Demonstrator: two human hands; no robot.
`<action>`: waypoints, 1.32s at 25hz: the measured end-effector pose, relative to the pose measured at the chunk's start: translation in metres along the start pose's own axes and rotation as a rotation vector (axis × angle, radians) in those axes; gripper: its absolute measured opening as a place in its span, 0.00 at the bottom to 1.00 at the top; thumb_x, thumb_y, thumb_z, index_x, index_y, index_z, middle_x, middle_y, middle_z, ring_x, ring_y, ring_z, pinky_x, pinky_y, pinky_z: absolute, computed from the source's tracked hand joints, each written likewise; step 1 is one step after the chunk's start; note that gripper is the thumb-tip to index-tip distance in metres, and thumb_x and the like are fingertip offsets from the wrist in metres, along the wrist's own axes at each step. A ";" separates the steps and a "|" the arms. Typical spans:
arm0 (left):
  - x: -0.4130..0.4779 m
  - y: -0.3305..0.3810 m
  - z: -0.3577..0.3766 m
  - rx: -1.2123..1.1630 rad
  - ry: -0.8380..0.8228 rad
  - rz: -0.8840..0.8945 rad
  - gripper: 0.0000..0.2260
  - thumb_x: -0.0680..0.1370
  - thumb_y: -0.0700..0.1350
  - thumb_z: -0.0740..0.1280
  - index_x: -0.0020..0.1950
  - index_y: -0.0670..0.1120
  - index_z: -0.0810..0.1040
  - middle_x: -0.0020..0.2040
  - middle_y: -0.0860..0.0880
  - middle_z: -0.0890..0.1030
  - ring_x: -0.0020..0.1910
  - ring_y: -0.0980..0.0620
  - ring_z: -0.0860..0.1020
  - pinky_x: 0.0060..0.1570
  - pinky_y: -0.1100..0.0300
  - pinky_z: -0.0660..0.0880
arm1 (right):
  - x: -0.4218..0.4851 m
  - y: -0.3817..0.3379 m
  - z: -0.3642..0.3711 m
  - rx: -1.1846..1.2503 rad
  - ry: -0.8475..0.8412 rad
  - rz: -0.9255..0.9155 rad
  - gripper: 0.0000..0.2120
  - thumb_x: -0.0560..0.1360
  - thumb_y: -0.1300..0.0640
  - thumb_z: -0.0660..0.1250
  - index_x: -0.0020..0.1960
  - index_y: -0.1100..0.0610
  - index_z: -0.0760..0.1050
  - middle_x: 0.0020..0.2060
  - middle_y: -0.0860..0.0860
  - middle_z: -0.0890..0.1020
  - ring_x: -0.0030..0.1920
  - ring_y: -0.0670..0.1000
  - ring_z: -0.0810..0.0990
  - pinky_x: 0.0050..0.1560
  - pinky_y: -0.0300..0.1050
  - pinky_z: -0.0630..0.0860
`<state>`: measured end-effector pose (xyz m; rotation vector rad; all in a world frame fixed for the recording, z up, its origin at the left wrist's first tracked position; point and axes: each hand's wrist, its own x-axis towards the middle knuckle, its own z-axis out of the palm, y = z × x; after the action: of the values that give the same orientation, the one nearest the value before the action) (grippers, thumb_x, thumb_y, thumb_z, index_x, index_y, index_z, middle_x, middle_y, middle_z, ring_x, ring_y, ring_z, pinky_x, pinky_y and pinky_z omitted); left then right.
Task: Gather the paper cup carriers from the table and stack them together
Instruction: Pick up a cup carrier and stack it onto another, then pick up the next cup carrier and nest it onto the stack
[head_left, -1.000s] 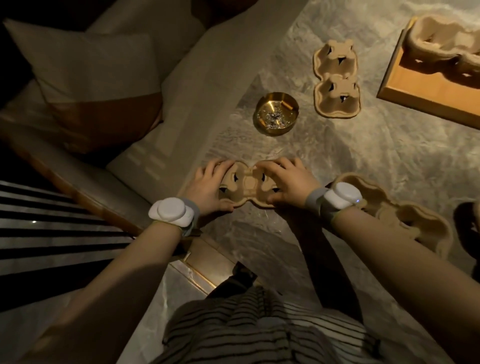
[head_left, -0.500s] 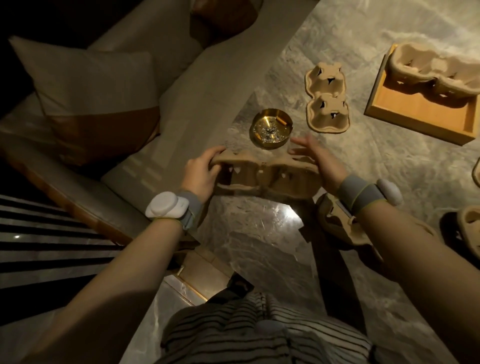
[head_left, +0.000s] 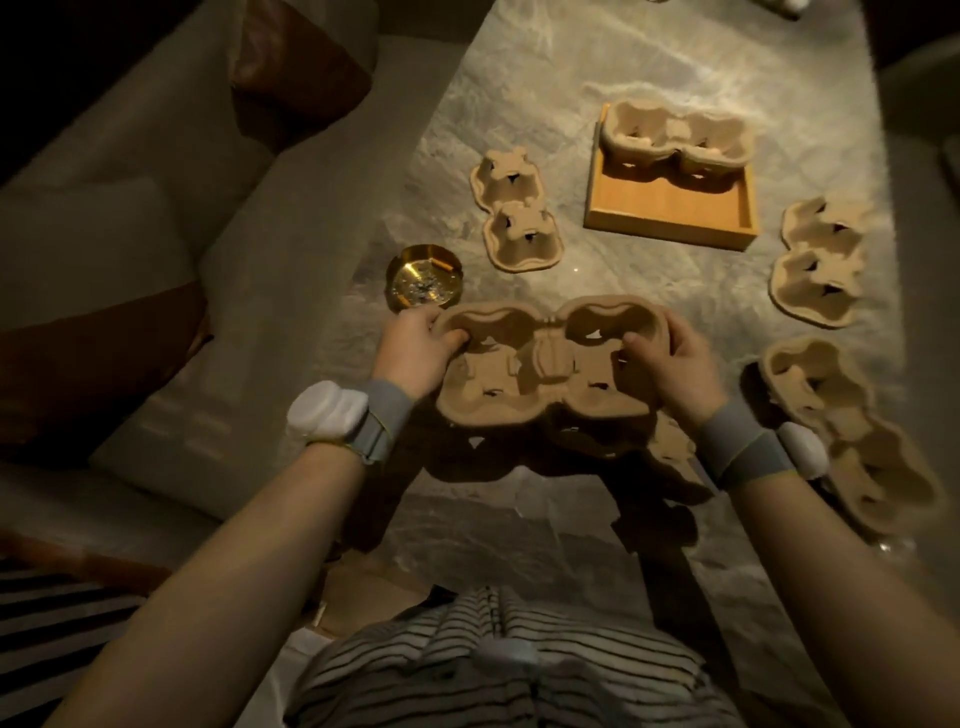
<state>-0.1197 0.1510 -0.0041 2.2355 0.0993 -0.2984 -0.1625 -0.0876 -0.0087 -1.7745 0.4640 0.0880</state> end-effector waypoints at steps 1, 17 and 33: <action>0.000 0.003 0.004 0.005 -0.013 0.007 0.11 0.75 0.42 0.66 0.54 0.37 0.79 0.52 0.37 0.82 0.53 0.42 0.79 0.54 0.50 0.75 | -0.002 0.005 -0.002 -0.033 0.043 -0.026 0.14 0.76 0.62 0.61 0.62 0.60 0.69 0.59 0.61 0.77 0.57 0.56 0.76 0.59 0.53 0.74; 0.009 0.022 0.107 0.463 -0.285 0.156 0.16 0.79 0.47 0.58 0.61 0.38 0.71 0.57 0.35 0.78 0.56 0.36 0.76 0.53 0.48 0.72 | -0.026 0.082 -0.065 -0.278 0.301 0.128 0.20 0.78 0.60 0.58 0.69 0.58 0.62 0.65 0.59 0.73 0.66 0.59 0.70 0.60 0.48 0.68; 0.068 0.034 0.062 0.586 -0.113 0.265 0.17 0.80 0.50 0.54 0.62 0.41 0.70 0.60 0.40 0.74 0.58 0.40 0.73 0.54 0.47 0.73 | 0.041 0.031 -0.041 -0.888 0.115 -0.181 0.19 0.78 0.53 0.54 0.65 0.59 0.65 0.62 0.59 0.73 0.62 0.59 0.70 0.58 0.54 0.70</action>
<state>-0.0592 0.0791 -0.0325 2.7616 -0.3899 -0.3382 -0.1435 -0.1434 -0.0391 -2.6967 0.3637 0.0680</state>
